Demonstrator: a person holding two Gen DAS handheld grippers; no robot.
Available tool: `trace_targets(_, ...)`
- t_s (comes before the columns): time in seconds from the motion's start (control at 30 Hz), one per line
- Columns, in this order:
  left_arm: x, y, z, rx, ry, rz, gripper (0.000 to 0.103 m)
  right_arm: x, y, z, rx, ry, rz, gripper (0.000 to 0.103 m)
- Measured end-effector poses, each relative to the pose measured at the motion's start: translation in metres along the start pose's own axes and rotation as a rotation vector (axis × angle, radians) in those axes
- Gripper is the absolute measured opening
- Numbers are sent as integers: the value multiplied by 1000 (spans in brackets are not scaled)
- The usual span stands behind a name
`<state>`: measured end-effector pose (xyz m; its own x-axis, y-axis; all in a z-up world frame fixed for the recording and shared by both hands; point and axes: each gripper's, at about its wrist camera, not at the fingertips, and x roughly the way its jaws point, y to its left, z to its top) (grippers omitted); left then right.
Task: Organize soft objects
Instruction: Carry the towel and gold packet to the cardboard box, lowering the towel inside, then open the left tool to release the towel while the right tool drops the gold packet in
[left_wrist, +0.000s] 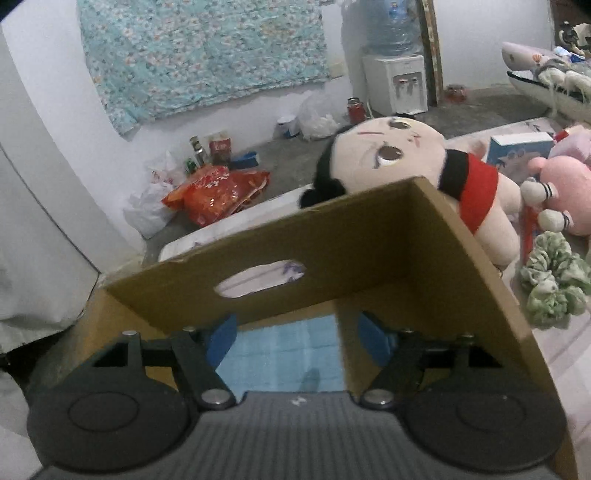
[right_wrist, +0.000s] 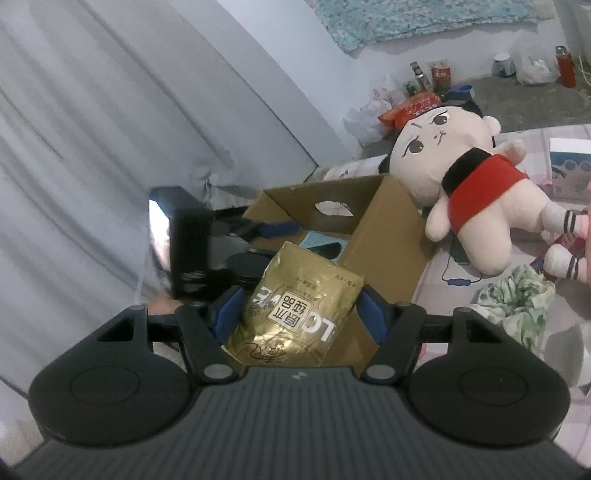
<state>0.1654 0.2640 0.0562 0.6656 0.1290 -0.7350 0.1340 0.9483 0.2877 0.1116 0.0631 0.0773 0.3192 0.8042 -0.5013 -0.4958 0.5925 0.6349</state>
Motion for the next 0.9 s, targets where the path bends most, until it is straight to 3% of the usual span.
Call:
trace_targets(0.03, -6, 5, 0, -1, 0, 3, 66, 2, -1, 0, -3, 3, 2, 67)
trace_targets(0.17, -7, 46, -3, -95, 77, 17, 11, 13, -4, 0, -1, 12, 23, 67)
trace_targets(0.2, 0, 53, -6, -109, 103, 48, 7, 15, -4, 0, -1, 13, 27, 67)
trace_targets(0.27, 21, 63, -9, -109, 150, 65, 7, 19, -2, 0, -1, 18, 32, 67)
trace_targets(0.47, 66, 60, -29, -205, 266, -8, 7, 29, 4, 6, -33, 26, 23, 67)
trace_targets(0.63, 68, 80, -34, -306, 237, 54, 7, 30, 6, 6, -44, 32, 28, 67)
trace_targets(0.73, 73, 83, -35, -270, 230, 151, 7, 31, 5, 5, -44, 39, 32, 67)
trace_targets(0.83, 73, 83, -32, -257, 229, 168, 8, 35, 3, 6, -44, 48, 22, 67)
trace_targets(0.9, 74, 80, -29, -211, 217, 172, 18, 39, 4, 8, -43, 55, 16, 65)
